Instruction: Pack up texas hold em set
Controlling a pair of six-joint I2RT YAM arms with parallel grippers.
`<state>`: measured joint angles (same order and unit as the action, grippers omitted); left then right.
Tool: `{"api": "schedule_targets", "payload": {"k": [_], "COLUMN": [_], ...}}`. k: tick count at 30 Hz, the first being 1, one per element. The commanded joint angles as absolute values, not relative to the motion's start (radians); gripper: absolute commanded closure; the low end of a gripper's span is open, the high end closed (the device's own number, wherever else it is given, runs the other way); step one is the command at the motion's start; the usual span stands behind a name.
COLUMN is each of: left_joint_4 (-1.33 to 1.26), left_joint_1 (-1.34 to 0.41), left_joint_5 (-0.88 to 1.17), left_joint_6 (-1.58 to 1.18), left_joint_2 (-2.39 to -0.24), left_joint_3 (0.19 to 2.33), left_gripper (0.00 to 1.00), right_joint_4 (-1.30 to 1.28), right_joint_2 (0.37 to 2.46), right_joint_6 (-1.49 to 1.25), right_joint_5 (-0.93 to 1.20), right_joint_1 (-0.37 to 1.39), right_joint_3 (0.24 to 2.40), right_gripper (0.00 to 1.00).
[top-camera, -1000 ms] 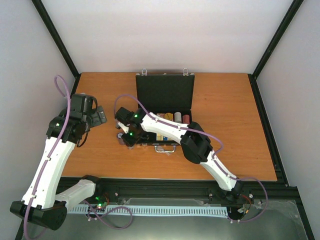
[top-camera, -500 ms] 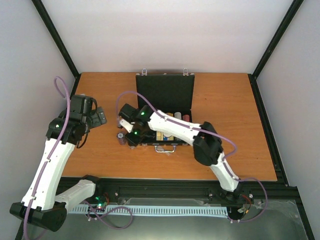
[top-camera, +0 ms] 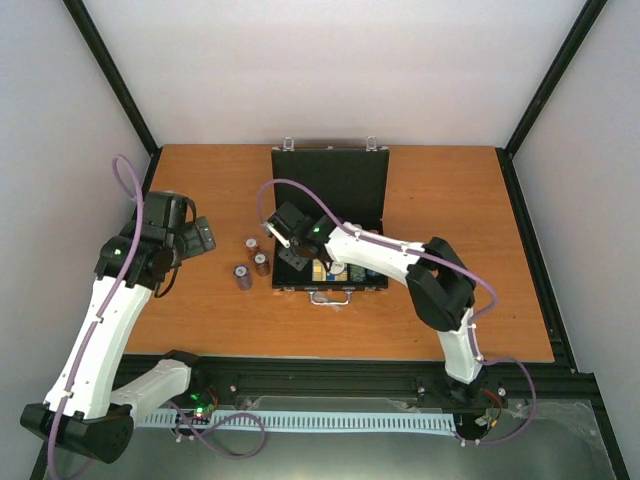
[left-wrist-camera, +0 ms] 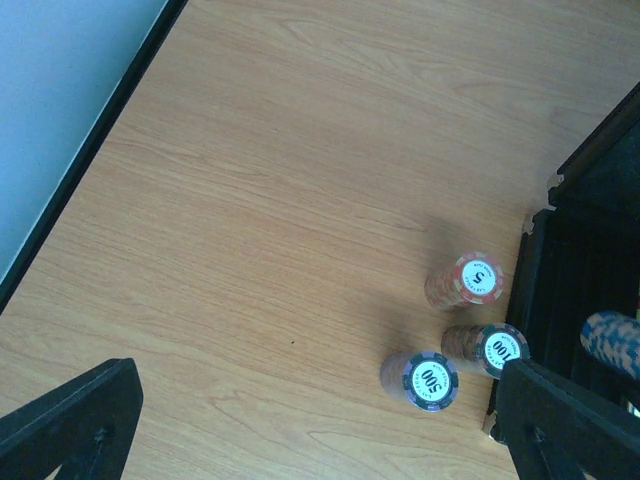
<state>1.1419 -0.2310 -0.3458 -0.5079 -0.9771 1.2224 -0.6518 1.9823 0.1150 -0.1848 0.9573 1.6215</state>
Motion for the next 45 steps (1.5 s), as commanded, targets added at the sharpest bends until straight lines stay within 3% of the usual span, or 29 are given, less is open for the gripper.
{"api": "schedule_targets", "payload": {"k": [1,18,19,24,26,34,45], "left_joint_4": [1.127,1.121,1.121,1.116,1.114,1.114,1.113], "left_joint_1": [-0.227,-0.227,-0.227,-0.227,-0.226,-0.227,-0.227], "left_joint_5": [-0.336,-0.337,-0.337,-0.339,-0.339,-0.34,-0.337], "left_joint_6": [-0.499,-0.49,-0.488,-0.485,-0.485,-0.488,-0.491], "left_joint_2": [-0.976,-0.976,-0.975,-0.98,-0.981,-0.977,-0.979], "left_joint_3": [1.217,1.186,1.185,1.186,1.186,1.177,1.193], "left_gripper": [0.0,0.0,0.0,0.0,0.0,0.0,0.0], "right_joint_4": [-0.431,-0.341,-0.341,-0.352,-0.364,-0.494,-0.701], "right_joint_2": [2.031,2.136,2.134,2.104,2.084,1.997,1.927], "right_joint_6": [0.225,0.227,0.222,0.188,0.175,0.14,0.094], "right_joint_5": [-0.333,-0.372,-0.363,-0.303,-0.282,-0.101,0.071], "right_joint_1": [0.942,0.868,0.867,0.868,0.868,0.868,0.872], "right_joint_3": [1.626,1.626,1.615,1.573,1.561,1.592,1.701], "right_gripper": [0.97,0.94,0.9,0.47,0.36,0.17,0.11]}}
